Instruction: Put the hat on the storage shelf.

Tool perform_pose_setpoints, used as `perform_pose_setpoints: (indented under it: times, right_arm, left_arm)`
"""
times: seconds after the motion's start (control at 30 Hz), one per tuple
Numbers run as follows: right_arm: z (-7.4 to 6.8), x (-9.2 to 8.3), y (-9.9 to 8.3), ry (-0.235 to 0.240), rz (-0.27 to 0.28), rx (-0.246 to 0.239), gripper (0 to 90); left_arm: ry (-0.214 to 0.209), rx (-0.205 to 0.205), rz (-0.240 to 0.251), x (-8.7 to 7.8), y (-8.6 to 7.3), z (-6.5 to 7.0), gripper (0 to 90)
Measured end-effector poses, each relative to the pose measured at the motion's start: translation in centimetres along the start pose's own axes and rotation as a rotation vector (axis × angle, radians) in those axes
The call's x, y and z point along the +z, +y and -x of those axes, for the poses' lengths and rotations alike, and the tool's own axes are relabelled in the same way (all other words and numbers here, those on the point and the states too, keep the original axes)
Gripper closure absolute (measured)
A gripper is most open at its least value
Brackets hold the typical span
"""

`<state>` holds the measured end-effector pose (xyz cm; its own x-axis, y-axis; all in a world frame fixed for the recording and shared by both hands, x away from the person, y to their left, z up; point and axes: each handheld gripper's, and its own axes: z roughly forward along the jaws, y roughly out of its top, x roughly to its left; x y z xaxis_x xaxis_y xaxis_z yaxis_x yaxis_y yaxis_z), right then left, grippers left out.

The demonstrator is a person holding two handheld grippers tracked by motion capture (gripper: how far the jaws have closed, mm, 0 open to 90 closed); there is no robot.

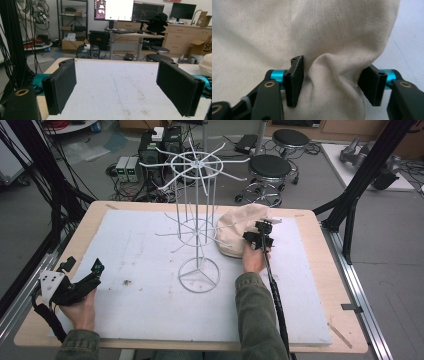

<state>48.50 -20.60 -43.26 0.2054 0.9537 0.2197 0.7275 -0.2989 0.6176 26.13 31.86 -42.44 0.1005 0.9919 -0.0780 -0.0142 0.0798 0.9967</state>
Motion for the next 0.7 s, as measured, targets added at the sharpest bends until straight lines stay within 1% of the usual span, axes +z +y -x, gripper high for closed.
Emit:
perform_pose_setpoints:
  times: [0.03,0.1,0.17,0.2,0.23,0.27,0.3,0.33,0.37,0.4,0.43,0.53,0.6,0.63,0.7]
  right_arm:
    - [0.1,0.0,0.1,0.001,-0.004,0.008,46.9]
    - [0.5,-0.3,0.3,0.026,-0.019,0.041,51.2]
    - [1.0,-0.5,0.5,0.047,-0.026,0.053,54.2]
    - [1.2,-0.6,0.5,0.070,-0.031,0.068,57.4]
    - [1.2,-0.6,0.5,0.070,-0.031,0.068,57.4]
    - [1.4,-0.9,0.6,0.077,-0.018,0.058,64.5]
    - [1.3,-1.3,0.7,0.067,-0.002,0.037,68.0]
    - [1.4,-1.5,0.8,0.066,-0.002,0.029,70.2]
    - [2.1,-2.0,0.8,0.079,0.016,0.039,74.0]
    - [2.1,-2.0,0.8,0.079,0.016,0.039,75.9]
    - [2.4,-2.1,0.8,0.088,0.024,0.046,77.6]
    - [3.7,-2.6,0.7,0.132,0.027,0.106,79.9]
    - [4.3,-2.7,0.7,0.148,0.036,0.106,81.3]
    - [4.5,-2.8,0.6,0.159,0.039,0.113,81.6]
    - [4.8,-2.8,0.4,0.170,0.063,0.093,81.9]
  left_arm:
    - [-0.002,0.001,0.005,-0.1,0.0,0.0,17.4]
    - [-0.004,0.000,0.014,-0.2,0.0,-0.1,18.0]
    - [-0.006,0.001,0.019,-0.2,0.0,-0.1,18.2]
    - [-0.006,0.002,0.018,-0.2,0.0,-0.1,18.2]
    - [-0.003,0.003,0.018,-0.3,0.1,-0.2,18.2]
    - [-0.001,-0.001,0.021,-0.3,0.1,-0.2,18.2]
    - [0.000,-0.001,0.021,-0.3,0.1,-0.2,18.2]
    - [0.000,-0.002,0.020,-0.4,0.1,-0.2,18.1]
    - [0.000,-0.003,0.023,-0.4,0.1,-0.2,18.2]
    - [0.000,-0.003,0.025,-0.5,0.1,-0.2,18.2]
    - [0.000,-0.002,0.027,-0.5,0.2,-0.2,18.2]
    - [-0.002,-0.002,0.029,-0.5,0.2,-0.1,18.3]
    - [-0.003,-0.002,0.028,-0.4,0.2,-0.1,18.3]
    - [-0.002,-0.001,0.028,-0.4,0.2,-0.1,18.3]
    - [-0.004,-0.003,0.029,-0.5,0.2,-0.1,18.4]
